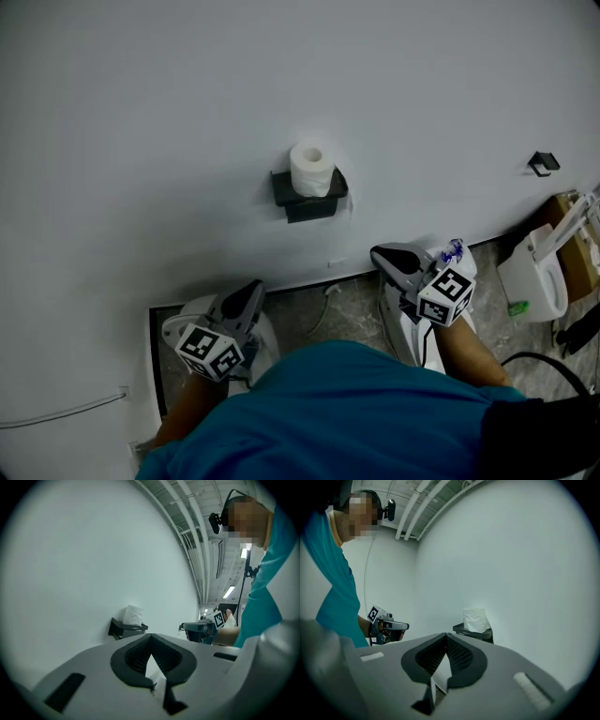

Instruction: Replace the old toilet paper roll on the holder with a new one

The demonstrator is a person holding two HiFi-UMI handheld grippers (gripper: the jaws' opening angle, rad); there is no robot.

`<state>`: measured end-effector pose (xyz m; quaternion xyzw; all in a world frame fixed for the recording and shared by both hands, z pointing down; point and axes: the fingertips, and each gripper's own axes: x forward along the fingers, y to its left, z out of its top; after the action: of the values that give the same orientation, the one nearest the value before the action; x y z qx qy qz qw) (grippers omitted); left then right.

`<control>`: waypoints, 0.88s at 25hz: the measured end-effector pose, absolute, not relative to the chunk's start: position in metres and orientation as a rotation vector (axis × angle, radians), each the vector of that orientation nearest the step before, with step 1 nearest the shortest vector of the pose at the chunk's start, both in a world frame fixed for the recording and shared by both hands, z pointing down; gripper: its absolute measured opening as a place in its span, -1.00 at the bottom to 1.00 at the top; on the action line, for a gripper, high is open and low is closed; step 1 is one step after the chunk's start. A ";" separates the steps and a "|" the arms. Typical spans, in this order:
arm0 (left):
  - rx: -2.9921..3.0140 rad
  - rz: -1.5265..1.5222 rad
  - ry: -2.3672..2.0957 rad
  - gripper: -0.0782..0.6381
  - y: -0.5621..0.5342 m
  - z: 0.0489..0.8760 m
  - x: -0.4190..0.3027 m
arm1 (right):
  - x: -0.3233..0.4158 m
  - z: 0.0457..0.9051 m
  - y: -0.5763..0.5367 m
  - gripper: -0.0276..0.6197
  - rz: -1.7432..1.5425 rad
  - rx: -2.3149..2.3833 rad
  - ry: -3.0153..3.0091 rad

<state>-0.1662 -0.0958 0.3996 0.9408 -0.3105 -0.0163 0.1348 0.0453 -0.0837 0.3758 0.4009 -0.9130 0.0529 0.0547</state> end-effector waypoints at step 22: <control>2.532 0.067 -1.302 -0.76 -0.210 0.443 -0.079 | 0.126 0.369 -0.221 -0.91 0.180 0.811 -3.052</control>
<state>-0.0793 -0.2097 0.4426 0.8795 -0.4523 0.0233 0.1464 0.1264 -0.2206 0.3688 0.2564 -0.9648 0.0569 -0.0107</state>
